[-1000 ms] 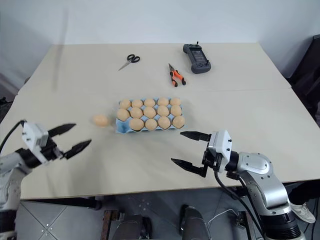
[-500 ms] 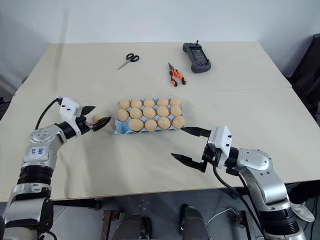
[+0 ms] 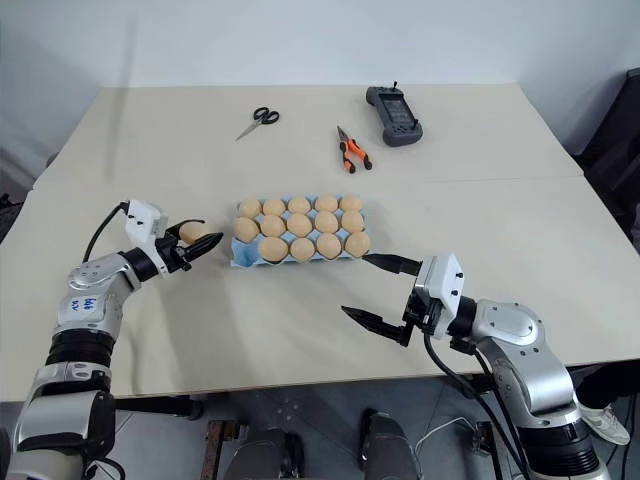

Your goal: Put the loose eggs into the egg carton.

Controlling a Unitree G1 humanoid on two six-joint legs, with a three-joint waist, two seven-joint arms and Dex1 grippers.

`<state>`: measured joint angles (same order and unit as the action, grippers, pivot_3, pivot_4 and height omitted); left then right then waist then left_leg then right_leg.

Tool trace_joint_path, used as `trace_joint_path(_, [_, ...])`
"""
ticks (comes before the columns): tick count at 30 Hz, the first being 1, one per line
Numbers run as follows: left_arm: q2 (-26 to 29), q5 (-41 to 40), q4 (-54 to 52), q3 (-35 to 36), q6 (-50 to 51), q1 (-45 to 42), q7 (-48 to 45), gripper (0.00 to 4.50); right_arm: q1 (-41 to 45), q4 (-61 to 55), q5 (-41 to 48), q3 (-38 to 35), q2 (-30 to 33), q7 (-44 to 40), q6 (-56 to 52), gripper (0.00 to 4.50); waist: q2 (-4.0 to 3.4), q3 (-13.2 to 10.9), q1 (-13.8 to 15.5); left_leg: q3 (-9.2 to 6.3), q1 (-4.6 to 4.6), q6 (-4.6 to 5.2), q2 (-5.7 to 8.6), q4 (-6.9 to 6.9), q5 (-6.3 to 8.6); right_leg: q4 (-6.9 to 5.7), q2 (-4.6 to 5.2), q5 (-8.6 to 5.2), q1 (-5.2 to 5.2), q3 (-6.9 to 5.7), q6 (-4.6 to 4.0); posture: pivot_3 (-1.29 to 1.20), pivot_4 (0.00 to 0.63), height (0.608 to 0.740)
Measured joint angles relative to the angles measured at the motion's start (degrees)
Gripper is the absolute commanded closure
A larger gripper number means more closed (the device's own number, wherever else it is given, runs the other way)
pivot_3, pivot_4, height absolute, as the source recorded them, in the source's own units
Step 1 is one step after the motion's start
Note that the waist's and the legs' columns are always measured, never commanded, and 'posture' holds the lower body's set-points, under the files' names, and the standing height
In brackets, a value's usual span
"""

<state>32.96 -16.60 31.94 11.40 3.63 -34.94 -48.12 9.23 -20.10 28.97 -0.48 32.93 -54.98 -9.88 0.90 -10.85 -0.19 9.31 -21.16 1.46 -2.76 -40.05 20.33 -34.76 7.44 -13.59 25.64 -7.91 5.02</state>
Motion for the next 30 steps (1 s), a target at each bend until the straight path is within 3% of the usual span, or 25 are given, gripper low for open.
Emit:
trace_joint_path(6, [0.49, 0.46, -8.81, -5.05, 1.35, 1.83, -5.93, 2.1, 0.36, 0.09, -0.04, 0.11, -0.62, 0.02, 0.01, 0.0, 0.0, 0.0, 0.21, 0.0, -0.01, 0.01, 0.06, -0.04, -0.01, 0.01, -0.03, 0.0, -0.02, 0.0, 0.0, 0.0, 0.15, 0.74])
trace_joint_path(10, [-1.4, 1.72, -8.85, -8.4, 1.35, 1.67, -6.78, 2.1, 0.6, 0.1, -0.39, 0.23, -1.3, 0.21, 0.02, 0.0, 0.0, 0.0, 0.1, 0.02, 0.0, 0.05, 0.06, -0.05, -0.03, 0.02, -0.02, 0.0, -0.02, 0.06, 0.0, 0.0, 0.15, 0.74])
trace_joint_path(15, [-1.54, 2.95, -7.64, -10.06, 0.89, 0.35, -6.74, 0.47, 0.61, 0.09, -0.6, 0.26, -1.8, 0.53, 0.02, 0.0, 0.0, 0.0, -0.01, 0.02, 0.02, 0.05, 0.05, -0.04, -0.03, 0.0, -0.03, 0.0, -0.02, 0.05, 0.0, 0.0, 0.15, 0.74])
trace_joint_path(17, [-1.19, 2.97, -7.22, -9.63, 0.67, 0.05, -6.64, 0.03, 0.55, -0.01, -0.59, 0.26, -1.89, 0.62, 0.01, 0.0, 0.0, 0.0, -0.05, 0.02, 0.02, 0.05, 0.04, -0.04, -0.03, 0.0, -0.03, 0.0, -0.02, 0.05, 0.0, 0.0, 0.15, 0.74])
trace_joint_path(30, [5.93, -1.62, -16.17, -3.25, 2.16, 8.61, -10.65, 0.03, 0.2, -0.06, -0.52, 0.6, -2.06, 0.25, -0.03, 0.0, 0.0, 0.0, -0.15, 0.01, 0.02, 0.04, -0.1, -0.03, -0.02, 0.0, -0.01, 0.0, 0.0, 0.07, 0.0, 0.0, 0.15, 0.74])
